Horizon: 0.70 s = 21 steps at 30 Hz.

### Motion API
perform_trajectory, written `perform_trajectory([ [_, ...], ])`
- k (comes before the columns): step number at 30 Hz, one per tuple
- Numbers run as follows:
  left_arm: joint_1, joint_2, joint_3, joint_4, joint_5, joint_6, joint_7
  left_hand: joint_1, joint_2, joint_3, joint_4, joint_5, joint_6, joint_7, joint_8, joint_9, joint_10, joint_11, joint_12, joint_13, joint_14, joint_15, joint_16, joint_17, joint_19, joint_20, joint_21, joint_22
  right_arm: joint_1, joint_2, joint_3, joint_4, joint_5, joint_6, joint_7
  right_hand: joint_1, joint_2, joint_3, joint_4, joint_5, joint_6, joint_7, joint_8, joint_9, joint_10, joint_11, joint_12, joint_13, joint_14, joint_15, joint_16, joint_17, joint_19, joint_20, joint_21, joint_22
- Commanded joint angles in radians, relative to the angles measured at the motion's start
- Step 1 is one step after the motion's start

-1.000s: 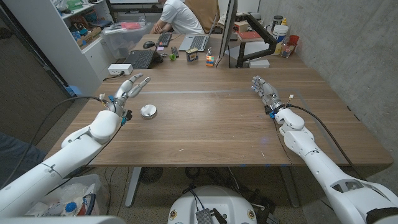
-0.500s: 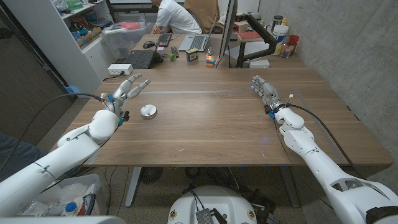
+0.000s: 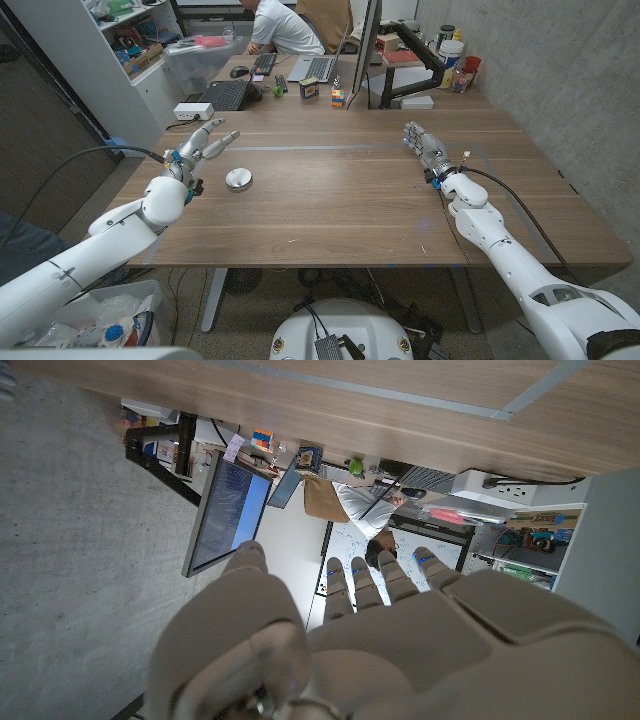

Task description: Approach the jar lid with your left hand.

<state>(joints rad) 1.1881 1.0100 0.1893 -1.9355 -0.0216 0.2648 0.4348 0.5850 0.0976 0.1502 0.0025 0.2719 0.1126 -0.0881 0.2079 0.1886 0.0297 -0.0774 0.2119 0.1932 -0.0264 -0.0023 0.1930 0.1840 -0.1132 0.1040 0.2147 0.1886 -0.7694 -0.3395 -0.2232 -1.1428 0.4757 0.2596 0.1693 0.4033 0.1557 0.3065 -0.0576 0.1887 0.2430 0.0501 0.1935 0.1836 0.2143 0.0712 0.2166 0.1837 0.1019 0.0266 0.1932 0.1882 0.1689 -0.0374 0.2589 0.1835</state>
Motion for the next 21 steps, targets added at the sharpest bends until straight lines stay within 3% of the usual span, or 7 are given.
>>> perform_trajectory([
  [1, -0.031, 0.044, 0.048, -0.043, 0.102, 0.133, 0.000, 0.013, -0.001, 0.003, -0.009, 0.004, 0.008, -0.008, 0.008, 0.004, 0.005, -0.010, 0.003, 0.005, 0.003, 0.000, 0.006, 0.004, -0.004, 0.007, 0.006, 0.003, -0.003, -0.001, -0.002, -0.002, -0.008, 0.002, -0.012, 0.007, 0.003, -0.005, -0.001, 0.004, 0.007, 0.000, 0.001, 0.004, 0.009, 0.001, -0.002, 0.003, 0.010, 0.003, 0.002, 0.002, 0.008, -0.003, -0.002, 0.004],
  [21, -0.134, 0.079, 0.177, -0.071, 0.232, 0.336, -0.059, 0.032, -0.009, 0.004, -0.023, 0.008, 0.031, -0.007, 0.016, 0.004, 0.004, -0.013, 0.001, 0.006, 0.004, -0.001, 0.004, 0.005, -0.006, 0.010, 0.005, 0.004, -0.022, -0.023, -0.011, -0.045, -0.035, -0.022, -0.065, 0.008, 0.002, -0.005, -0.002, 0.004, 0.006, -0.003, 0.000, 0.004, 0.011, -0.001, -0.001, 0.003, 0.012, 0.003, 0.003, 0.002, 0.009, -0.001, -0.005, 0.004],
])
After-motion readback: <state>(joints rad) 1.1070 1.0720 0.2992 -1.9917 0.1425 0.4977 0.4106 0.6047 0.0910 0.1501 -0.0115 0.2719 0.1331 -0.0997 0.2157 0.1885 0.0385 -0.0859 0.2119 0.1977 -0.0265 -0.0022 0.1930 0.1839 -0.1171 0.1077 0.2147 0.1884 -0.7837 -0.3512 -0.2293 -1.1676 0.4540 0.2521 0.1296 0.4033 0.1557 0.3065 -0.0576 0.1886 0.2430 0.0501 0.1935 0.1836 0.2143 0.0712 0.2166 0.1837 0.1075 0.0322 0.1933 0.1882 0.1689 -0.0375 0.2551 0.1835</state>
